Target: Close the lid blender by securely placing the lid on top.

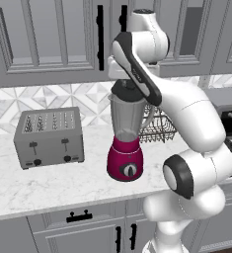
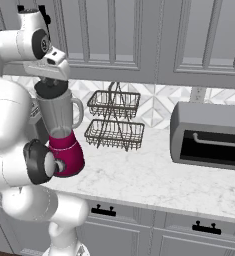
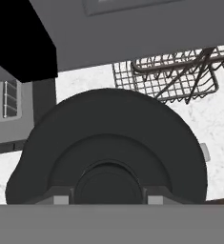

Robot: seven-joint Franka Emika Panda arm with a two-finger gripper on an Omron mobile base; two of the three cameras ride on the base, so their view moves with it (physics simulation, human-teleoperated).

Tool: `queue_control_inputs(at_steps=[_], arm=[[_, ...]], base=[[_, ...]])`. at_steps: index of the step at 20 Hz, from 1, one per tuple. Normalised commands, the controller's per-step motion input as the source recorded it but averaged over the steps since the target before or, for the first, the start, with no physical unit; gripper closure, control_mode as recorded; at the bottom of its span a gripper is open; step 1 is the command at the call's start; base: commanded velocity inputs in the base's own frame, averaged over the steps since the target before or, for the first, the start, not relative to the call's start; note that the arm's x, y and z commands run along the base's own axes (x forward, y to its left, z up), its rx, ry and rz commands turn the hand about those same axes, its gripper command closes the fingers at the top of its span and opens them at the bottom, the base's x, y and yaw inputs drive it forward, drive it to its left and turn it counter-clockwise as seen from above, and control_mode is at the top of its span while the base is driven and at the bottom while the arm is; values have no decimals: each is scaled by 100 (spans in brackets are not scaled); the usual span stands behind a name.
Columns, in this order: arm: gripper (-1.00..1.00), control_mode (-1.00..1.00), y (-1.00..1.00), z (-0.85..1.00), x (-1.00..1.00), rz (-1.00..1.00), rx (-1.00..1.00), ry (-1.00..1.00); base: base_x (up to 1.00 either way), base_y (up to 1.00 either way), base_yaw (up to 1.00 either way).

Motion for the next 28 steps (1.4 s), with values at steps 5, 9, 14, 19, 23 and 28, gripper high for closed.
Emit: queue_control_inputs(at_steps=[5,9,14,19,23,28], arm=[[100,-100,-2,-15,-18,5,-3,2],[100,-100,-13,-34,-36,1,0,0],[100,-100,-8,-28,-26,0,0,0],[100,-100,9,-1,19,0,0,-13],[100,-100,22,0,30,3,0,-20],[100,-100,8,-6,8,7,0,-15]], base=[[0,0,0],[0,0,0],[0,0,0],[0,0,0],[0,0,0],[0,0,0]])
